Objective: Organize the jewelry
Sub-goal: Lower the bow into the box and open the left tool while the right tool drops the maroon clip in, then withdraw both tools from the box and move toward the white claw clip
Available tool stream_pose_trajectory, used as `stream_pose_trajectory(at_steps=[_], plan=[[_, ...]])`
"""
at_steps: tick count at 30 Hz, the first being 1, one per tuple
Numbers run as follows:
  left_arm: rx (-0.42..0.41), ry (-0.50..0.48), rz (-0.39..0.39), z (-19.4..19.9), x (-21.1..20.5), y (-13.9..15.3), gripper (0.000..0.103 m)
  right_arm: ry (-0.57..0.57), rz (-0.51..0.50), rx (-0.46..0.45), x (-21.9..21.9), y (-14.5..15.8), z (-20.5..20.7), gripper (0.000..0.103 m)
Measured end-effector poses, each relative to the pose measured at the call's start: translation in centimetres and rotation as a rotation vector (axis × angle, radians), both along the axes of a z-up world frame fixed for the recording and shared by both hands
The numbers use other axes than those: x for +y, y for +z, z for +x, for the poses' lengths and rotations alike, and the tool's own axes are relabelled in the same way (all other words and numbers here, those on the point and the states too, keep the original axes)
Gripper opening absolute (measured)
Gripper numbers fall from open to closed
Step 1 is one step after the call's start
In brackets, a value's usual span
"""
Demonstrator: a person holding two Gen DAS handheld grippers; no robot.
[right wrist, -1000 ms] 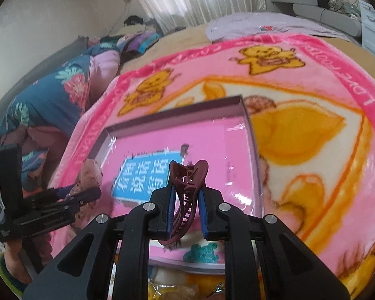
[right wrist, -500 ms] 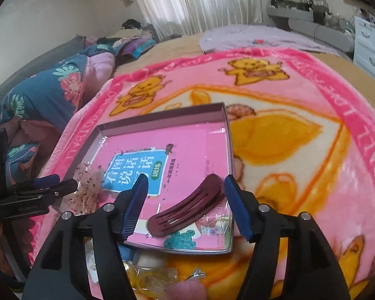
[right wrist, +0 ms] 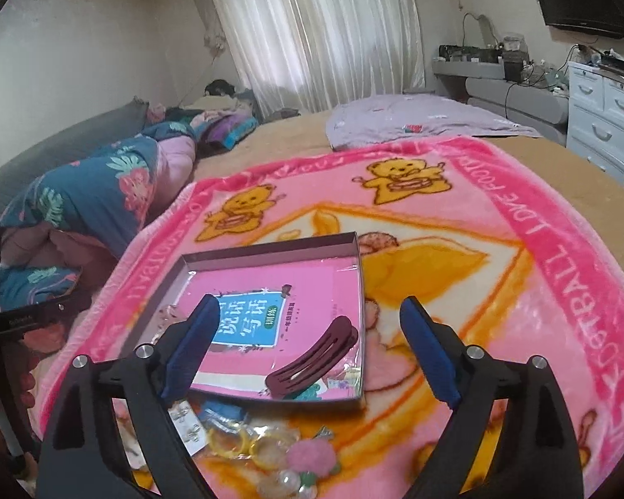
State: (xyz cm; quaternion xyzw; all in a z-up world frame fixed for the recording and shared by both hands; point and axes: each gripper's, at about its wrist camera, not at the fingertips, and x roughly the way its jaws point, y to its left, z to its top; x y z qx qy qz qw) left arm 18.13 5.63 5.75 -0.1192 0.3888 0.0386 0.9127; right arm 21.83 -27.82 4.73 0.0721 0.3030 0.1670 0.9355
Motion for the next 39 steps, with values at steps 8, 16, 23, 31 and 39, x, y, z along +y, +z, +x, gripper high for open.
stream_pose_trajectory(at_steps=[8,16,23,31,39], plan=[[-0.045,0.010,-0.038,-3.4,0.2,1.6,0.093,0.018,-0.012,-0.028,0.5,1.7,-3.3,0.094],[-0.096,0.002,-0.042,-6.5,0.1,2.9,0.093,0.041,-0.021,-0.066,1.2,3.8,-6.5,0.094],[-0.127,0.009,-0.028,-8.9,0.1,3.8,0.093,0.060,-0.012,-0.076,1.2,4.5,-8.4,0.095],[-0.119,0.009,0.007,-10.8,0.1,3.5,0.094,0.086,-0.033,-0.073,1.9,4.2,-9.9,0.095],[-0.099,0.020,0.015,-12.4,0.5,2.6,0.093,0.134,-0.076,-0.061,2.8,2.8,-11.3,0.095]])
